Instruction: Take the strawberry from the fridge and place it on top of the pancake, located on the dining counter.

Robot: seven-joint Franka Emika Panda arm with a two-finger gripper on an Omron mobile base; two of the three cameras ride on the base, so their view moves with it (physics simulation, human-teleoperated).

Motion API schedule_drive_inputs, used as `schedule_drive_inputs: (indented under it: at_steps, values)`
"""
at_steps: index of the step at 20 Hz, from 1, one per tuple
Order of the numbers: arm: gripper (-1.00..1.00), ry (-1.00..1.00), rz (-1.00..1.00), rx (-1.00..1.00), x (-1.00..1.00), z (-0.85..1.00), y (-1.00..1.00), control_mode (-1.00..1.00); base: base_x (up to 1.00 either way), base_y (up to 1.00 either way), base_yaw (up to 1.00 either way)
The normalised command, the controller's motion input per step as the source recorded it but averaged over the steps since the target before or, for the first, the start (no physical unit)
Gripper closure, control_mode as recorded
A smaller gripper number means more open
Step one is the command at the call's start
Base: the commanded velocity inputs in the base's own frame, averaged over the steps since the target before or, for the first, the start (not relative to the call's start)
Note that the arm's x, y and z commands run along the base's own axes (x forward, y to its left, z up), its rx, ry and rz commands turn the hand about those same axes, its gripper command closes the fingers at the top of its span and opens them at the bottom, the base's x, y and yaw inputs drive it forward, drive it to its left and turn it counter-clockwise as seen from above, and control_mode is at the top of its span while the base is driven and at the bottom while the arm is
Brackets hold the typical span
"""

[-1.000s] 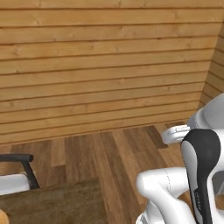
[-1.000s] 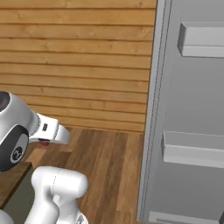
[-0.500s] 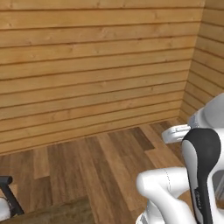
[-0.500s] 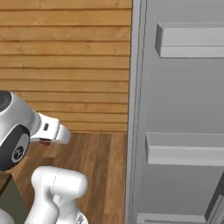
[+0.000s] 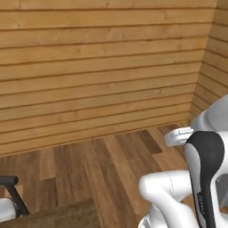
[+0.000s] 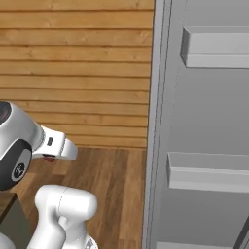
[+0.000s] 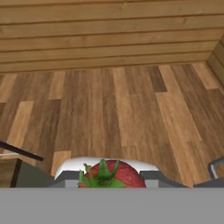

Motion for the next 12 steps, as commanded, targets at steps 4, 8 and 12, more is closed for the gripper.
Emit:
schedule_drive_inputs:
  at_steps: [4, 8, 12]
  values:
    - [1.0, 0.0, 0.0, 0.0, 0.0, 0.0, 0.0, 1.0, 1.0, 0.67, 0.0]
    - [1.0, 0.0, 0.0, 0.0, 0.0, 0.0, 0.0, 1.0, 0.98, -0.47, 0.02]
    - [1.0, 0.0, 0.0, 0.0, 0.0, 0.0, 0.0, 1.0, 0.29, -0.37, 0.02]
